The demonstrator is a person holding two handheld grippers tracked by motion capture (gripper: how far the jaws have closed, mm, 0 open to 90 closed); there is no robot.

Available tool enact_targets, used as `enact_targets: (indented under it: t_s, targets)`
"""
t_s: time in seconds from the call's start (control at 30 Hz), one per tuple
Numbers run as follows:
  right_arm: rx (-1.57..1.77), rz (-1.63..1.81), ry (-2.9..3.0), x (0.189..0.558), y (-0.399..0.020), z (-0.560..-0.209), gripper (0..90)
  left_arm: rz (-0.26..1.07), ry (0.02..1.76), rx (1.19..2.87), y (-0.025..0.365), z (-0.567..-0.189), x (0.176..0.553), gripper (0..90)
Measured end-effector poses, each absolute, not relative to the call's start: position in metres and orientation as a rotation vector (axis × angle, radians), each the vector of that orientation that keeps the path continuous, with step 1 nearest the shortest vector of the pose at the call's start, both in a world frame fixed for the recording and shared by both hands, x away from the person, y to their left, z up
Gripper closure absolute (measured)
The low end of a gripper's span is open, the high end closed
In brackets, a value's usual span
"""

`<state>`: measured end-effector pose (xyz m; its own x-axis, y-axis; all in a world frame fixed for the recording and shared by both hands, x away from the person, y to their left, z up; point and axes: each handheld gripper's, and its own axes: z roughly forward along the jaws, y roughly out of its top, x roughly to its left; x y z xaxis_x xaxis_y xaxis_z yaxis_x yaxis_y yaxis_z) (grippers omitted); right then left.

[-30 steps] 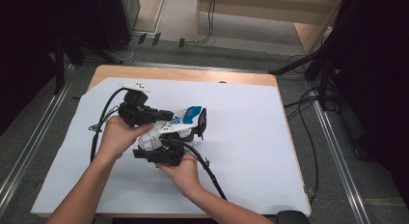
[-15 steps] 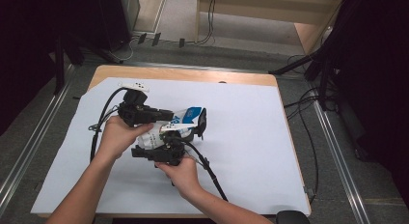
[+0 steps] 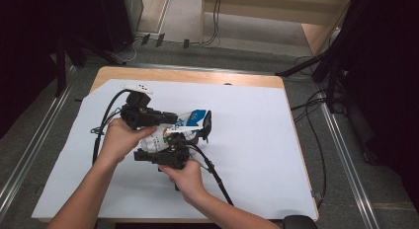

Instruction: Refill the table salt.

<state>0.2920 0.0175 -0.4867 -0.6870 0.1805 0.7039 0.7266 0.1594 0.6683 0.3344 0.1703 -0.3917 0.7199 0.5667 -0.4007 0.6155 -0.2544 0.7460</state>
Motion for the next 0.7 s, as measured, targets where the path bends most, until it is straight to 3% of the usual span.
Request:
enact_targets:
  t_s: [0.33,0.7]
  targets:
    - [-0.859,-1.554,-1.996,0.2922,0.0171,-0.487,71.7,-0.057,0.91,1.932,0.1698,-0.3911,0.3337,82.4]
    - [-0.862,-1.557,-2.018,0.2909,0.0189,-0.489,72.3,-0.035,0.906,1.938,0.1683,-0.3901,0.3322,89.6]
